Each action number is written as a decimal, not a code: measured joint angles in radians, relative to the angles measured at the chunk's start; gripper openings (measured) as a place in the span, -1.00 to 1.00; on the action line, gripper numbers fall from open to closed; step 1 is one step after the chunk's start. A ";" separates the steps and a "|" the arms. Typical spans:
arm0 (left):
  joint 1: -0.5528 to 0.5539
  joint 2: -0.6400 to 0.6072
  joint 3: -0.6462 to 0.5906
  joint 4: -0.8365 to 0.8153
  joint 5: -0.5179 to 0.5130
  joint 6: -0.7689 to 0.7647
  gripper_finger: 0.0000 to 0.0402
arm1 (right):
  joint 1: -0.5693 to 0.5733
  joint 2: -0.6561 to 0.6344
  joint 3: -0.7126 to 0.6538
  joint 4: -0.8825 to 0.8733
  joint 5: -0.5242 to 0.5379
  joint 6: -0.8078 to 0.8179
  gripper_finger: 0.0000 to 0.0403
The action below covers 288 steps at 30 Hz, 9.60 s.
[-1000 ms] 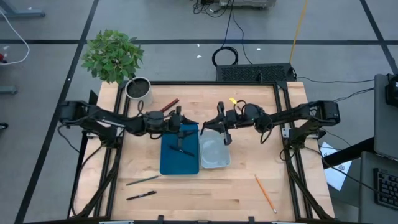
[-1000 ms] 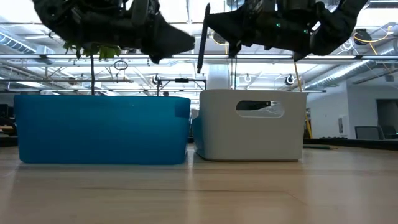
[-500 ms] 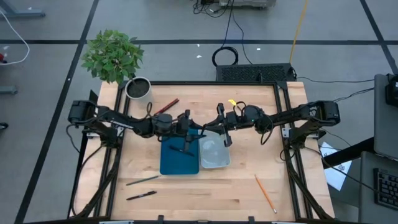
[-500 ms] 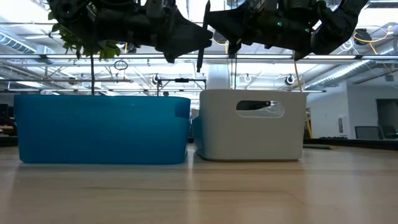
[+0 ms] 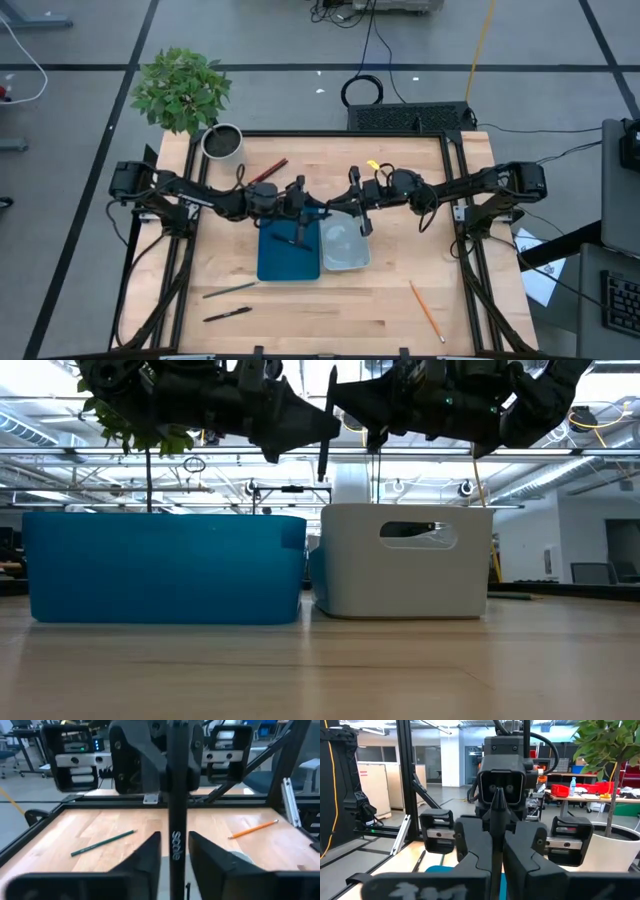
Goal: Sort pens & pencils
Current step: Put the bottom right black pen into the blue bin, then put the bottom black pen into the blue bin
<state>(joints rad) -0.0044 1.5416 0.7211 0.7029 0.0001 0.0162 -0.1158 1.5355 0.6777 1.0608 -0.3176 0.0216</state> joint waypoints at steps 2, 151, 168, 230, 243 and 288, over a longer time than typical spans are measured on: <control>0.001 -0.015 0.000 -0.016 -0.003 0.000 -0.73 | 0.000 0.000 0.000 0.004 0.002 0.000 -0.95; -0.436 -0.574 -0.173 -0.849 -0.138 -0.376 -0.36 | -0.016 -0.417 -0.221 -0.243 0.034 -0.090 0.07; -0.875 0.078 0.454 -1.537 -0.094 -1.104 -0.36 | -0.016 -0.417 -0.221 -0.244 0.035 -0.087 0.07; -0.938 0.320 0.392 -1.557 0.056 -1.222 -0.91 | -0.016 -0.417 -0.222 -0.304 0.035 -0.086 0.07; -0.889 0.094 0.416 -1.570 -0.203 -1.032 -0.91 | -0.016 -0.417 -0.222 -0.305 0.034 -0.086 0.07; -0.070 -0.360 -0.267 0.052 -0.103 -0.010 -0.91 | -0.013 -0.417 -0.222 -0.364 0.033 -0.122 0.07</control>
<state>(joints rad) -0.0746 1.1816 0.4545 0.7552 -0.1024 0.0067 -0.1291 1.1187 0.4561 0.6972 -0.2844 -0.1003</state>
